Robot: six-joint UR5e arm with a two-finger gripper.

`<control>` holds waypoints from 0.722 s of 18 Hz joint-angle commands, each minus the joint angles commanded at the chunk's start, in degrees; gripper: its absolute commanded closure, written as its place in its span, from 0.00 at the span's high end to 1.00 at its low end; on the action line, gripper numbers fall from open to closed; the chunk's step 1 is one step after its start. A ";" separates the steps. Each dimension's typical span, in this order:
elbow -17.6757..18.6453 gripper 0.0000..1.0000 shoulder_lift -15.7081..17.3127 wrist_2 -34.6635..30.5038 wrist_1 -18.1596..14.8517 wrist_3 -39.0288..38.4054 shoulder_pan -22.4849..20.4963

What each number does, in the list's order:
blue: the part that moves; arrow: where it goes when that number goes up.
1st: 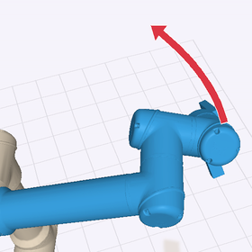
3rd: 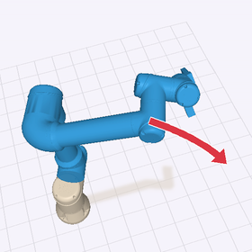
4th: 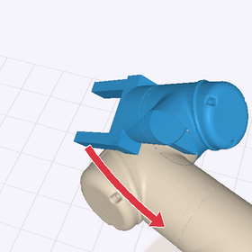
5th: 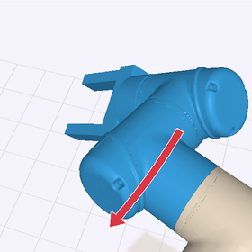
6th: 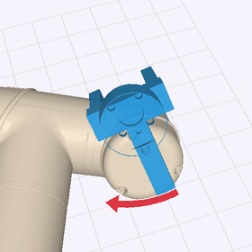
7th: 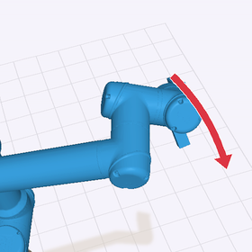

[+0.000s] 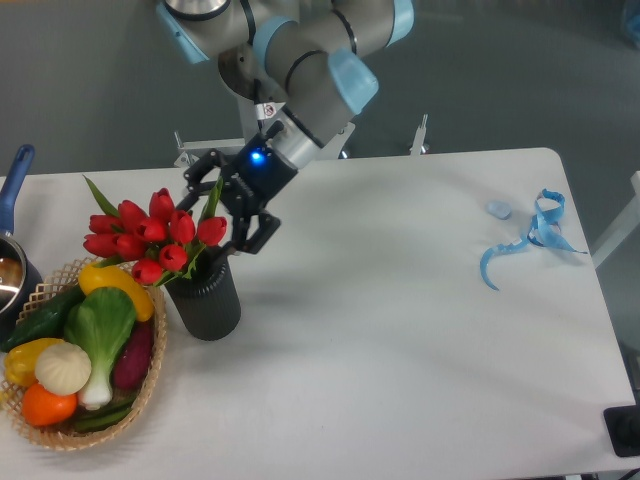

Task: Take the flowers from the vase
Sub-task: 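Move the open gripper toward the tulip stems above the black vase, then close the gripper around the red tulip stems at the vase mouth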

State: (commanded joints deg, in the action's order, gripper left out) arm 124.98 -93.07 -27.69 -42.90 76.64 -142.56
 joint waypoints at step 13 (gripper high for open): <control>-3.25 0.00 -2.03 0.70 1.06 -1.93 0.44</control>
State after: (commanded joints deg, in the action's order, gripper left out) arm 121.73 -95.10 -26.99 -41.84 74.71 -142.12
